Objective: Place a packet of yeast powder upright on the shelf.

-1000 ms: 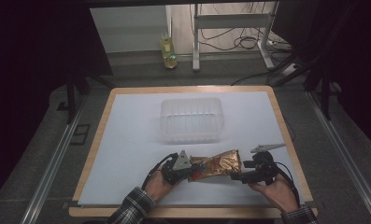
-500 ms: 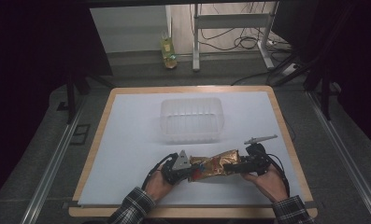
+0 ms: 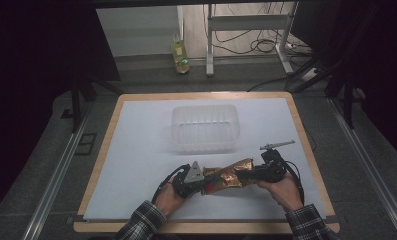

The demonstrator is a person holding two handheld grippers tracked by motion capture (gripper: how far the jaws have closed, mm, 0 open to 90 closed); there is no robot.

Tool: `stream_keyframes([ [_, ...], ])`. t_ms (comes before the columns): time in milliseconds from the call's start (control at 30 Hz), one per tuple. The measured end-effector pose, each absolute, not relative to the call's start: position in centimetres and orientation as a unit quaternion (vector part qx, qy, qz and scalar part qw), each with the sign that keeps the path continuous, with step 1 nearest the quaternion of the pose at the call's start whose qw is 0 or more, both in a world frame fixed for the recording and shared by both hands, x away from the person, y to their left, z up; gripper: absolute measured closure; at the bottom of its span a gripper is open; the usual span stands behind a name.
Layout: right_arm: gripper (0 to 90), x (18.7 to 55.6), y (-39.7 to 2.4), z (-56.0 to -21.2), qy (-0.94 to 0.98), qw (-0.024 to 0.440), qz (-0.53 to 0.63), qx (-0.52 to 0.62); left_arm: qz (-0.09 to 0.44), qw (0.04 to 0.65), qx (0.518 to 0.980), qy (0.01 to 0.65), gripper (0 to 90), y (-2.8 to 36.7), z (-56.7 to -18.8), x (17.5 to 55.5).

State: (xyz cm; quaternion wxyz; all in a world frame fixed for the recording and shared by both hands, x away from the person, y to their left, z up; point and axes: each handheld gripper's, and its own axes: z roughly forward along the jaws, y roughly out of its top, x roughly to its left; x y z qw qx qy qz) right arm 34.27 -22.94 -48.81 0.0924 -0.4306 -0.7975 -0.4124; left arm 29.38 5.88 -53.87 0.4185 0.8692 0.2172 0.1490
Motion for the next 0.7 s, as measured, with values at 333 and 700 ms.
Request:
stream_keyframes([
  [333,72.5,34.6,-22.8,-48.2,-0.782,0.118,-0.417,-0.448,0.147,0.432,0.86,0.229,82.4,6.6,-53.6,29.3],
  [700,73.5,34.6,-22.9,-46.7,-0.778,0.111,-0.431,-0.443,0.143,0.443,0.855,0.23,69.5,7.4,-53.0,29.1],
])
